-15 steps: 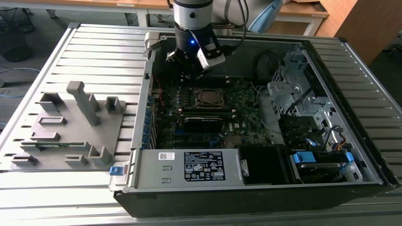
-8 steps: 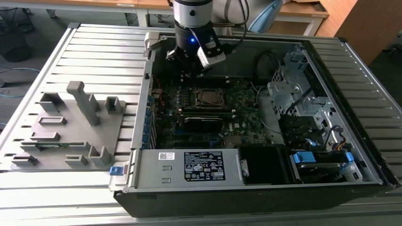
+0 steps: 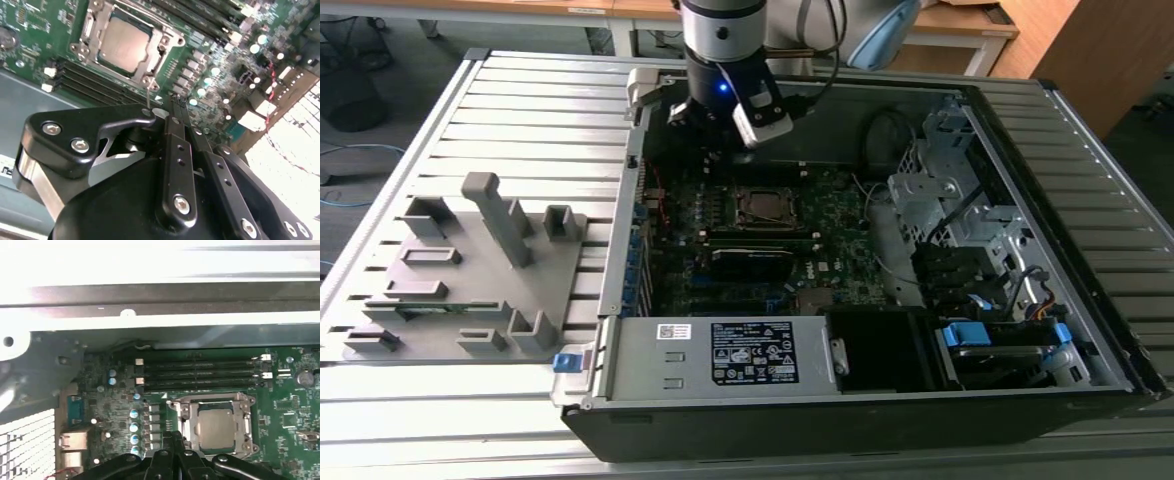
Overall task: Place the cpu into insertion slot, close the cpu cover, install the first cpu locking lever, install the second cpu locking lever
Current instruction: 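Install the first cpu locking lever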
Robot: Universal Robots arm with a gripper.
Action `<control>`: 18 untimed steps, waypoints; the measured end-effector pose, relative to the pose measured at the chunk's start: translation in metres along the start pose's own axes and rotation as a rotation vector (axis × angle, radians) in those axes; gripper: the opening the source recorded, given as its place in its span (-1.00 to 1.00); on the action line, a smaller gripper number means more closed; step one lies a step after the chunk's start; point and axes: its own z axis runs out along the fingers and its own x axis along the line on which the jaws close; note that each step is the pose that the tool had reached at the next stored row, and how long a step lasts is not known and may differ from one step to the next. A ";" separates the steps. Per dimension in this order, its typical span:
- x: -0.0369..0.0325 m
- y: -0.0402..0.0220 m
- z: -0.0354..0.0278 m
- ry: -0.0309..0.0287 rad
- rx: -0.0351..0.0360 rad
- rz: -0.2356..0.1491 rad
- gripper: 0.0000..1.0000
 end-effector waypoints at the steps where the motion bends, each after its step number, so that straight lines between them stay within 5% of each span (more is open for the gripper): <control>1: 0.0022 -0.0002 0.0000 0.0000 -0.0036 0.000 -0.79; 6: 0.0063 -0.0012 0.0001 0.0038 -0.0692 0.004 -0.79; 7: 0.0070 -0.0013 0.0001 0.0043 -0.0769 0.004 -0.79; 12: 0.0090 -0.0019 0.0047 0.0048 -0.0858 0.005 -0.79; 15: 0.0091 -0.0019 0.0052 0.0070 -0.1248 0.007 -0.79; 18: 0.0091 -0.0019 0.0053 0.0080 -0.1404 0.008 -0.79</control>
